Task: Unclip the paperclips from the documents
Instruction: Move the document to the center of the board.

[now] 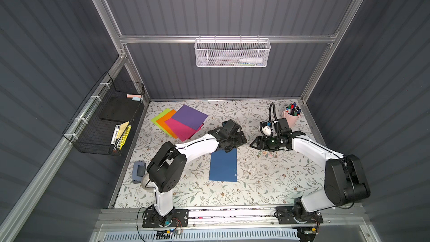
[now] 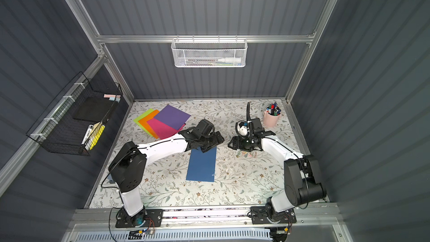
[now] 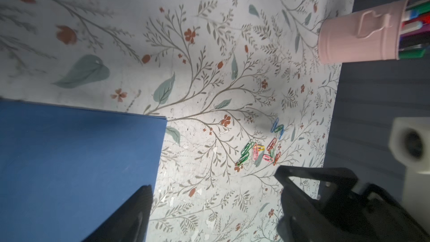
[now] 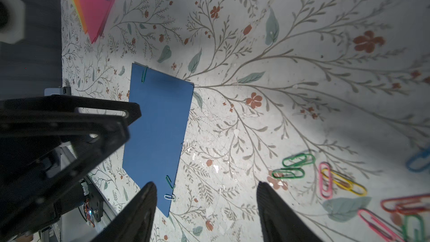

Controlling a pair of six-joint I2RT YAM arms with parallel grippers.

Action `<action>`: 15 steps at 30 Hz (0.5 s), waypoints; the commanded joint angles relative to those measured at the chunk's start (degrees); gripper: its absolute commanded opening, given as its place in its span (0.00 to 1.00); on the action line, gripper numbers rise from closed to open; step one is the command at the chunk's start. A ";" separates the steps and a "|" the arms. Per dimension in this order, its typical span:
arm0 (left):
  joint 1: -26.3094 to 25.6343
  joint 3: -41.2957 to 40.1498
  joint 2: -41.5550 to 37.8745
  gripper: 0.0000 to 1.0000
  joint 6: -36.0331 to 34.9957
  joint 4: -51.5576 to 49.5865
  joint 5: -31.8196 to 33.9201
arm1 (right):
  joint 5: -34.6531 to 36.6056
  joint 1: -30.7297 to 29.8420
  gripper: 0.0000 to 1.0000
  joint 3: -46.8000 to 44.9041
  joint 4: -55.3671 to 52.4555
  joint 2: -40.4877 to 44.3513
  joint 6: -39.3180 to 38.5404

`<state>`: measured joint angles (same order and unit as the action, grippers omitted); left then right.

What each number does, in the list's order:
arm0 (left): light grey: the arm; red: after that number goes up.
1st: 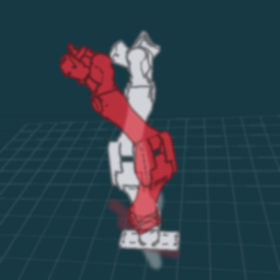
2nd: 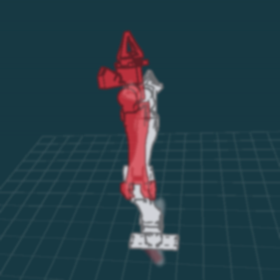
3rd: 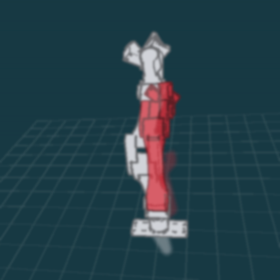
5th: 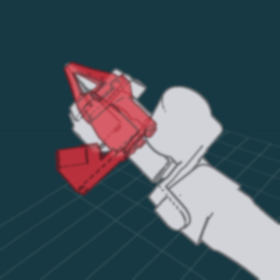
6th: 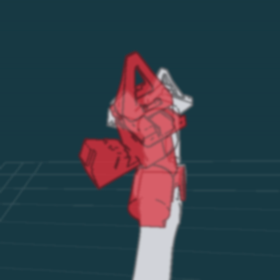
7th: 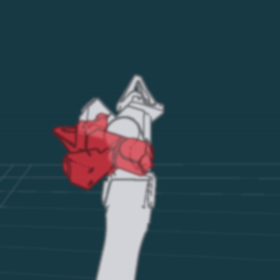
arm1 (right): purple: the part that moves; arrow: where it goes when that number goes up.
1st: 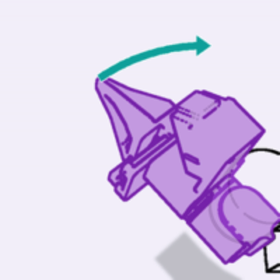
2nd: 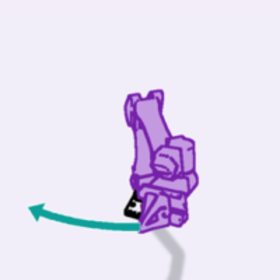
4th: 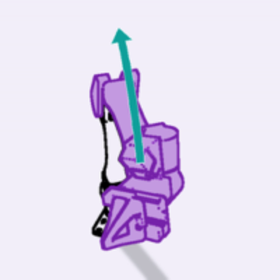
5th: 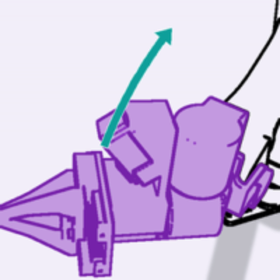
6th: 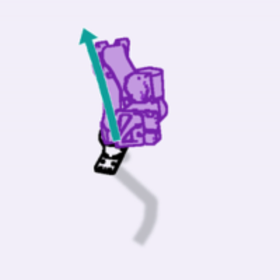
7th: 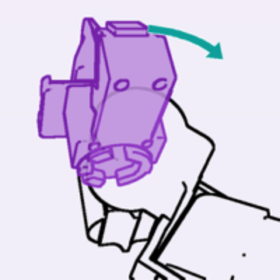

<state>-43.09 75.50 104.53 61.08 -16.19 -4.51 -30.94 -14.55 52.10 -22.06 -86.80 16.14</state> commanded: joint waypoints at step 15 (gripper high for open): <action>11.58 -18.16 -8.30 0.73 -20.96 -2.42 8.90 | 7.57 -14.79 0.71 10.41 -0.77 -13.46 11.80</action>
<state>-31.44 58.35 95.42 44.58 -20.73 4.67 -27.49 -27.73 59.77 -20.47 -98.43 24.75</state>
